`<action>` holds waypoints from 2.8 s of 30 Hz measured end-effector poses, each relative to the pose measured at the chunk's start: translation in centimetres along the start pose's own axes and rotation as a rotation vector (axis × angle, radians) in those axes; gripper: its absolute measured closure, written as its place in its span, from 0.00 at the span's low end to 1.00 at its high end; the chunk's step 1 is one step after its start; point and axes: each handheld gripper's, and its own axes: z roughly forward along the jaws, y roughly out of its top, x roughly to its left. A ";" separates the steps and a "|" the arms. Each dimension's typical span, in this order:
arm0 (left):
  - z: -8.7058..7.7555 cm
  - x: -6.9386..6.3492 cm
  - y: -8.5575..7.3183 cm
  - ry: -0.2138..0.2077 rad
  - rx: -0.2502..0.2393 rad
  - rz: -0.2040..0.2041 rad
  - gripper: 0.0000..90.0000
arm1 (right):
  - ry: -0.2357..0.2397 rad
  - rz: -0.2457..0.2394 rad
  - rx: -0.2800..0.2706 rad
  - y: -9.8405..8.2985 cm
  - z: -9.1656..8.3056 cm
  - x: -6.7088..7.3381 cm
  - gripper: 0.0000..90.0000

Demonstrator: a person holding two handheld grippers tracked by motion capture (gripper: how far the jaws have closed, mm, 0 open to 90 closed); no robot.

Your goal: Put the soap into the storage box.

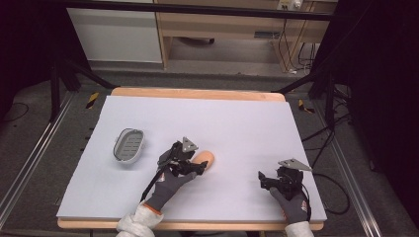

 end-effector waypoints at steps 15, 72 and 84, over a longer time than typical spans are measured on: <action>2.2 -0.1 -0.1 -0.009 0.076 0.043 0.32 | 0.001 0.002 0.010 0.0 0.1 0.0 0.07; -4.0 1.4 -0.2 -0.005 0.024 0.008 0.35 | 0.004 0.014 0.021 0.0 0.2 -0.1 0.07; -6.8 3.1 -2.3 0.015 -0.005 -0.037 0.35 | -0.003 0.005 0.012 0.0 0.2 -0.1 0.07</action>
